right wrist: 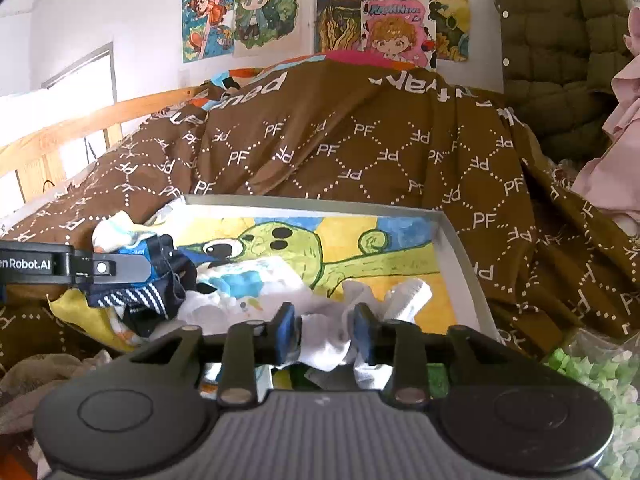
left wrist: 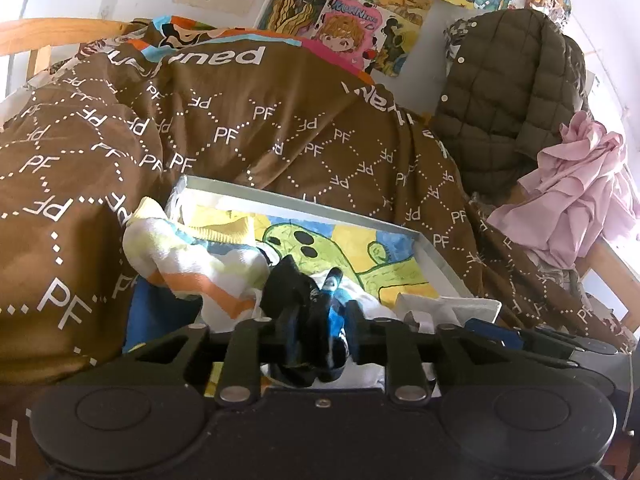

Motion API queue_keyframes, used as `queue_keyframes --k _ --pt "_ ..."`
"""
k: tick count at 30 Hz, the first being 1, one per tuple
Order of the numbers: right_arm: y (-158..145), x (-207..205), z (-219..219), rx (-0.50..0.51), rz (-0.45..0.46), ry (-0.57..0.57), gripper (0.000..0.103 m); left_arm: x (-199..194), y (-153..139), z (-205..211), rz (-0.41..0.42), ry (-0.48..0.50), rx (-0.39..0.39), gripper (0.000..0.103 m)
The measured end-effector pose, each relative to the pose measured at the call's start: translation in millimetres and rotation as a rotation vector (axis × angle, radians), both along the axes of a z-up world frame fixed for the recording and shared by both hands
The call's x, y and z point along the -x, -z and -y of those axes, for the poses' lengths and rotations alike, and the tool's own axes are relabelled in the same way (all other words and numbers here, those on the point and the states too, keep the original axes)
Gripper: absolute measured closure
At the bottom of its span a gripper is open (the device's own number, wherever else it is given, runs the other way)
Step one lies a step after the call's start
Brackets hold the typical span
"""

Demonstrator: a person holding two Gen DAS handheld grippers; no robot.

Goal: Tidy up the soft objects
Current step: 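Lower both items into the tray and open both tools, then withdraw both open tools from the tray back toward the pile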

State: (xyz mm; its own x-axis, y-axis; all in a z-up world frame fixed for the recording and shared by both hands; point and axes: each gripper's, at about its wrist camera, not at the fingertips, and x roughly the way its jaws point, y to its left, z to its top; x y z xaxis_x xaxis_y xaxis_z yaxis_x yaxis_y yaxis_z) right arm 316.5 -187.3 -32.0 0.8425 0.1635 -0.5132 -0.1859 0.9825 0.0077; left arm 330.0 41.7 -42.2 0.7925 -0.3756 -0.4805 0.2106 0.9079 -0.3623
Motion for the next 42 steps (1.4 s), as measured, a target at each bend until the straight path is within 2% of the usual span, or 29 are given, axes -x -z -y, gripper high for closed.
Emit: queue_keyframes --k 9,12,14,18,21,25,34,42 --pt "-33 21 8 -0.060 0.097 0.027 0.032 12 -17 6 0.052 -0.011 0.004 0.042" --pt "-47 33 12 -0.091 0.136 0.034 0.025 21 -27 8 0.091 -0.028 -0.002 0.028" --pt "-56 42 15 -0.111 0.162 0.042 0.017 28 -34 9 0.120 -0.039 -0.003 0.023" --pt "-74 61 23 -0.146 0.215 0.059 0.009 43 -50 9 0.176 -0.069 0.007 0.007" --pt "-85 75 27 -0.161 0.250 0.068 0.005 59 -63 8 0.222 -0.089 0.019 0.002" --pt "-99 94 30 -0.179 0.294 0.069 0.001 82 -77 8 0.273 -0.112 0.015 0.001" --pt "-116 138 31 -0.188 0.360 0.051 0.000 129 -101 9 0.342 -0.140 -0.045 0.001" --pt "-118 167 30 -0.184 0.375 0.044 0.000 163 -112 11 0.367 -0.140 -0.086 0.001"
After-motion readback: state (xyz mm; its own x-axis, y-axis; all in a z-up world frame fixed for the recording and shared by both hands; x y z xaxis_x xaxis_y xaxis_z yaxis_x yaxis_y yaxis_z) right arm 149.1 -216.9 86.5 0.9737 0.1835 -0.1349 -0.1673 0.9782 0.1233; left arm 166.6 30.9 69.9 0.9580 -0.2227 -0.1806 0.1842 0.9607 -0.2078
